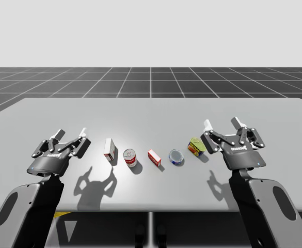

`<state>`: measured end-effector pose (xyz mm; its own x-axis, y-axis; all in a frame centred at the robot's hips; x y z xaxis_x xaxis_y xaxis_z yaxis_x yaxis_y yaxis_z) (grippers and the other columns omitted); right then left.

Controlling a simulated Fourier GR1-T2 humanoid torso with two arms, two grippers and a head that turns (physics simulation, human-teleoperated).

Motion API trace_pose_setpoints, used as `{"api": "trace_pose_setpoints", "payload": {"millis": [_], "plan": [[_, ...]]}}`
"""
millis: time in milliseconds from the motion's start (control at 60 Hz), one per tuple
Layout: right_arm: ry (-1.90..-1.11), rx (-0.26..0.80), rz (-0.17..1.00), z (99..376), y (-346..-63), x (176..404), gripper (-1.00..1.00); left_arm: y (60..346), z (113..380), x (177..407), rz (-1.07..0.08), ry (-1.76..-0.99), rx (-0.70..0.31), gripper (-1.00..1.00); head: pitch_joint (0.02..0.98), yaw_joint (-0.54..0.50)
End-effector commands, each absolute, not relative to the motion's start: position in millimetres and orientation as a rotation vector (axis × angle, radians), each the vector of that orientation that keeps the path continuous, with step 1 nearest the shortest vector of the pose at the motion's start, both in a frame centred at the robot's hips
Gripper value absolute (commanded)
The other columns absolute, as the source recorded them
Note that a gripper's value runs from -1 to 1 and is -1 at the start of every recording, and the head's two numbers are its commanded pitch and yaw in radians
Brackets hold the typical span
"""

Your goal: Lift the gelatin box off the table.

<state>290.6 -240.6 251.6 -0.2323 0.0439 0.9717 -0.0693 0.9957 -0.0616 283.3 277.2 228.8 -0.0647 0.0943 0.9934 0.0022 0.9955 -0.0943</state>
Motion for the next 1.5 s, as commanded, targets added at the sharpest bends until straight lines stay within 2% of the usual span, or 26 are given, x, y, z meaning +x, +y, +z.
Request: {"api": "trace_pose_setpoints", "payload": {"millis": [17, 467, 567, 783, 817, 833, 867, 1017, 1100, 1117, 1250, 1500], "plan": [[-1.802, 0.014, 0.108, 251.8, -241.1, 290.9, -1.00, 276.9, 229.1, 282.9, 0.071, -1.632, -0.073, -1.00, 0.421, -0.01], [-1.798, 0.012, 0.118, 252.0, -237.5, 290.5, -1.00, 275.4, 227.9, 284.1, 0.053, -1.624, -0.062, -1.00, 0.779, -0.01], [-1.799, 0.013, 0.121, 252.1, -236.7, 290.0, -1.00, 275.0, 228.0, 284.2, 0.050, -1.625, -0.062, -1.00, 0.817, -0.01], [-1.802, 0.021, 0.127, 253.6, -234.1, 288.7, -1.00, 273.7, 227.8, 284.3, 0.048, -1.623, -0.065, -1.00, 0.835, -0.02], [-1.790, 0.044, 0.129, 254.9, -232.6, 287.3, -1.00, 273.4, 228.0, 284.1, 0.048, -1.624, -0.065, -1.00, 0.834, -0.02], [-1.772, 0.108, 0.128, 257.0, -231.3, 285.6, -1.00, 273.4, 228.2, 284.0, 0.047, -1.625, -0.065, -1.00, 0.834, -0.02], [-1.759, 0.173, 0.128, 260.0, -228.3, 282.8, -1.00, 273.6, 228.6, 283.7, 0.049, -1.627, -0.067, -1.00, 0.833, -0.02], [-1.714, 0.251, 0.227, 270.3, -212.2, 264.2, -1.00, 273.8, 228.5, 283.3, 0.052, -1.626, -0.069, -1.00, 0.833, -0.02], [-1.674, 0.330, 0.280, 274.0, -202.7, 250.0, -1.00, 273.3, 228.5, 282.7, 0.051, -1.626, -0.072, -1.00, 0.832, -0.02], [-1.651, 0.379, 0.302, 274.0, -198.9, 243.8, -1.00, 273.4, 228.6, 282.6, 0.051, -1.626, -0.073, -1.00, 0.832, -0.02], [-1.558, 0.536, 0.383, 268.6, -181.1, 221.8, -1.00, 272.2, 227.7, 282.4, 0.040, -1.629, -0.065, -1.00, 0.832, -0.01], [-1.448, 0.587, 0.522, 239.2, -153.9, 201.0, -1.00, 270.7, 226.4, 282.6, 0.031, -1.621, -0.067, -1.00, 0.835, -0.02]]}}
